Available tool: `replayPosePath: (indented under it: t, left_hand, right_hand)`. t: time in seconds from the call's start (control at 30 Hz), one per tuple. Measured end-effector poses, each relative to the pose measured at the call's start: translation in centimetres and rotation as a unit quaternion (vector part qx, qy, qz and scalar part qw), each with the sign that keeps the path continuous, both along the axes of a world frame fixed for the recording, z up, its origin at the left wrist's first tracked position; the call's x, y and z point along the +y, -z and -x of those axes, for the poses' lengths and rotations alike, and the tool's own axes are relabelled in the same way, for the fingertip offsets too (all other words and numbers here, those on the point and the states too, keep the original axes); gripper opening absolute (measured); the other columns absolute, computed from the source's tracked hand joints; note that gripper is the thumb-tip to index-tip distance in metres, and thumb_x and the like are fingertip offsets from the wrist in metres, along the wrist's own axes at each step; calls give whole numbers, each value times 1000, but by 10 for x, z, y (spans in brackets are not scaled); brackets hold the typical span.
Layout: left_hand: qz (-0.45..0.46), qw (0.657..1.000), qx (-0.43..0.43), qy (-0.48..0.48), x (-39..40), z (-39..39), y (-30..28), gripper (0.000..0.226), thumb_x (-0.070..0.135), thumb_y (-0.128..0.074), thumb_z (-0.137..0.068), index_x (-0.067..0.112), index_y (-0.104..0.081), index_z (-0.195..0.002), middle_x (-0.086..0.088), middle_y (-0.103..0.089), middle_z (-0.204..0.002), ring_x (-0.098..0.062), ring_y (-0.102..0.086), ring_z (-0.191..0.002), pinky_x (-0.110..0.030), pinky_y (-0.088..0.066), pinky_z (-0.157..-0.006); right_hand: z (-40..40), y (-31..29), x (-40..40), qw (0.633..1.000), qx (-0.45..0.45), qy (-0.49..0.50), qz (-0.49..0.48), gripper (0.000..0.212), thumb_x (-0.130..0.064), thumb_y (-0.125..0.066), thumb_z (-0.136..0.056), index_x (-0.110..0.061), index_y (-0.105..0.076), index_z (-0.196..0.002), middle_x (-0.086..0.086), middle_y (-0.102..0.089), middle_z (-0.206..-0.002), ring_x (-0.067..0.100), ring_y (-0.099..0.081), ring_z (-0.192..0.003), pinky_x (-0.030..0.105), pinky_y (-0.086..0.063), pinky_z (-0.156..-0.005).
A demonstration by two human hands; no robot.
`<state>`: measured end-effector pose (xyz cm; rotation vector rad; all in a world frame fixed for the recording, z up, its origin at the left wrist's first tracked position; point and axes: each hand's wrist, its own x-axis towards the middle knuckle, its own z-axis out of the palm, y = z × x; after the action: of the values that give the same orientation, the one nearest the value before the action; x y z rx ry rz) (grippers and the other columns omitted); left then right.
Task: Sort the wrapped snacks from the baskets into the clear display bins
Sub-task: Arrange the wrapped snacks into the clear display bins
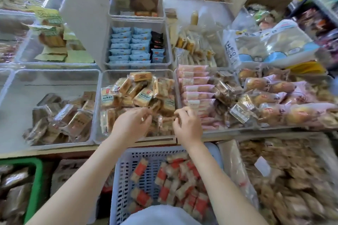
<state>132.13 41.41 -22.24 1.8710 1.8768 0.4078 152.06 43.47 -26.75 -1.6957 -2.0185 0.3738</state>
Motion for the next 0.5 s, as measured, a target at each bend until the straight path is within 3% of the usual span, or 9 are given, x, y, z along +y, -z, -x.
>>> replayPosePath:
  t: [0.07,0.17,0.23,0.37,0.5]
  left_hand:
    - [24,999,5,37,8,-34,1,27,33,-47,-101,24,-65,-119,7,-66,-113,-16,-61,-97,-31,-51,-74]
    - [45,996,18,69,13,-73,6,27,33,-46,-102,23,-65,-118,7,-66,-112,-16,-61,-92,-30,-49,-69]
    - [57,994,26,86,13,-92,11,27,32,-46,-102,22,-65,-118,5,-65,-113,-17,-61,-97,-31,-50,-74]
    - [79,990,36,109,10,-107,20,25,30,-46,-102,21,-65,-116,5,-64,-113,-16,-59,-100,-33,-52,-79]
    - [79,990,54,106,7,-111,20,25,31,-47,-102,23,-66,-116,8,-64,-114,-13,-59,-99,-31,-52,-79]
  right_hand:
    - [-41,0,8,996,-33,84,-26,24,-1,-68,-73,-6,-70,-97,14,-62,-102,34,-58,-91,45,-54,-73]
    - [-98,0,20,979,-76,186,-34,38,1,-69,-70,-5,-65,-107,20,-58,-114,40,-57,-100,48,-53,-81]
    - [-129,1,29,965,-111,235,-21,45,2,-68,-72,-6,-61,-116,21,-54,-125,41,-54,-110,50,-51,-87]
    - [-170,10,43,946,-166,275,40,52,1,-65,-80,-12,-53,-129,18,-49,-140,37,-44,-130,52,-44,-97]
    - [-183,23,45,939,-177,283,80,65,0,-67,-81,-16,-43,-140,16,-51,-132,36,-49,-120,52,-43,-94]
